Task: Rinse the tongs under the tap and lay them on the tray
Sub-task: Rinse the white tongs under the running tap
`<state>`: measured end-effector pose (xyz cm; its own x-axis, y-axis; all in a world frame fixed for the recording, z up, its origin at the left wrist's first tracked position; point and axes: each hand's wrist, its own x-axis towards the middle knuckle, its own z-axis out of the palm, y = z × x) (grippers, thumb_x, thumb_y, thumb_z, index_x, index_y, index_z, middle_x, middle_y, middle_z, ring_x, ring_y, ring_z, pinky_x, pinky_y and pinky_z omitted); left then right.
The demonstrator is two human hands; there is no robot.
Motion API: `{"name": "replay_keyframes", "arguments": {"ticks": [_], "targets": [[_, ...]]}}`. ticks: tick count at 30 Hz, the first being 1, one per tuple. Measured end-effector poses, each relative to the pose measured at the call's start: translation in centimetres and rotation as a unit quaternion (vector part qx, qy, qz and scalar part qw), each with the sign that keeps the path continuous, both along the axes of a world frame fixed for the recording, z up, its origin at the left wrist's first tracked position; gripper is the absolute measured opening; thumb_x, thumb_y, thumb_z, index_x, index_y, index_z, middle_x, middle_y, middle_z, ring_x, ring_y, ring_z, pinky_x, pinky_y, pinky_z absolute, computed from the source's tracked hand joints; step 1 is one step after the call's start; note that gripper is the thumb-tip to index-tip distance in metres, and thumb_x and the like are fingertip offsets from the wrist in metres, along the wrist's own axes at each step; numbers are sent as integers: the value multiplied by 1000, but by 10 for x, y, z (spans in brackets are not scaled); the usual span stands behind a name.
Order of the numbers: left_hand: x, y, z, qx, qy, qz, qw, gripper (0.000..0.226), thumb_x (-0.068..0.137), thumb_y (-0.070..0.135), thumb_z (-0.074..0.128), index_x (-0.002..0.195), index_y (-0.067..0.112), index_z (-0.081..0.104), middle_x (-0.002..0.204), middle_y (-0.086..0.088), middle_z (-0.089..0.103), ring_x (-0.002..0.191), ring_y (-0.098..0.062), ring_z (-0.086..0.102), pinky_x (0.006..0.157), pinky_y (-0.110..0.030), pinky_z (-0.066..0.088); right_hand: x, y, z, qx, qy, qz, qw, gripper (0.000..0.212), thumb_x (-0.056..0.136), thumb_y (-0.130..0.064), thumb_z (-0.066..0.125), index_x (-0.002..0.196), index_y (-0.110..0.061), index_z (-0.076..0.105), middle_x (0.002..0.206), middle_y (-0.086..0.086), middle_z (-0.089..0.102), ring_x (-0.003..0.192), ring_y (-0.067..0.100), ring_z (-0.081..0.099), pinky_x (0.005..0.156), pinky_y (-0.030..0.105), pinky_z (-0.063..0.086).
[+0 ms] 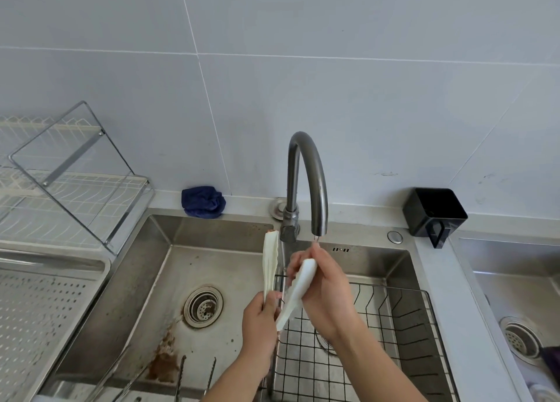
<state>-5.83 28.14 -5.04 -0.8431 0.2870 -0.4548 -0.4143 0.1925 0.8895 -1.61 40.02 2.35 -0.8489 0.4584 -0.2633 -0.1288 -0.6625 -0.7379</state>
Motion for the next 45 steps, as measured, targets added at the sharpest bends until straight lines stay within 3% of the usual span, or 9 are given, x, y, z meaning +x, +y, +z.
{"name": "replay_keyframes", "arguments": {"ticks": [3,8,16,20,23,27,31,41,45], "targets": [[-5,-3,-1,-1,9,1,1000,26,105,23,52,90,18,74,67,-4,58,58,-18,53,49,-32,47,7,1,-3,-9,61,42,997,41,100,-46,60,86,-7,62,77,15,60,69,24,57,69,35,53],[-2,-1,-3,3,0,-18,1000,24,104,20,53,94,14,74,52,7,52,48,-11,48,44,-28,43,3,6,2,2,-7,38,999,50,89,-47,67,60,-8,53,50,8,44,51,23,44,60,33,48],[-3,2,10,9,-43,-92,995,18,103,19,55,112,27,69,84,-9,60,51,-12,49,37,-21,35,8,20,-4,-158,37,-14,987,40,104,-39,53,93,-7,74,91,14,70,78,26,63,76,39,56],[-1,-6,12,54,-122,-124,983,32,102,8,46,112,23,73,74,-15,59,44,-15,43,39,-22,30,4,23,-26,112,-202,-114,966,12,97,-11,63,96,-9,75,88,18,72,75,26,63,59,32,56],[-1,-16,12,96,-180,-145,968,37,100,4,42,106,18,76,67,-17,59,37,-19,36,40,-21,28,0,23,-35,208,-235,-98,944,16,102,-25,61,114,-18,70,100,14,74,80,24,70,58,28,56],[-1,-26,10,88,-178,-173,965,36,100,5,43,108,15,76,66,-20,58,35,-17,35,38,-18,28,-12,23,-30,253,-253,-66,932,36,104,-44,52,89,-22,77,88,22,73,74,24,68,52,29,54],[0,-29,10,73,-153,-166,971,28,100,3,46,111,7,70,67,-20,57,37,-17,37,39,-20,25,-27,19,-32,264,-258,-83,926,37,104,-30,57,77,-10,74,73,16,75,65,22,64,63,34,49],[-6,-39,22,67,-151,-170,971,37,99,3,44,106,17,77,67,-20,56,35,-16,35,41,-20,22,-21,8,-38,245,-236,-63,938,34,102,-26,60,78,-3,64,82,27,71,60,21,63,51,30,51],[-11,-42,23,75,-165,-158,971,36,100,2,43,107,12,77,66,-21,57,37,-15,33,44,-21,19,-18,7,-34,242,-204,-18,948,20,94,-6,61,84,-18,73,87,25,74,67,23,65,61,37,52]]}}
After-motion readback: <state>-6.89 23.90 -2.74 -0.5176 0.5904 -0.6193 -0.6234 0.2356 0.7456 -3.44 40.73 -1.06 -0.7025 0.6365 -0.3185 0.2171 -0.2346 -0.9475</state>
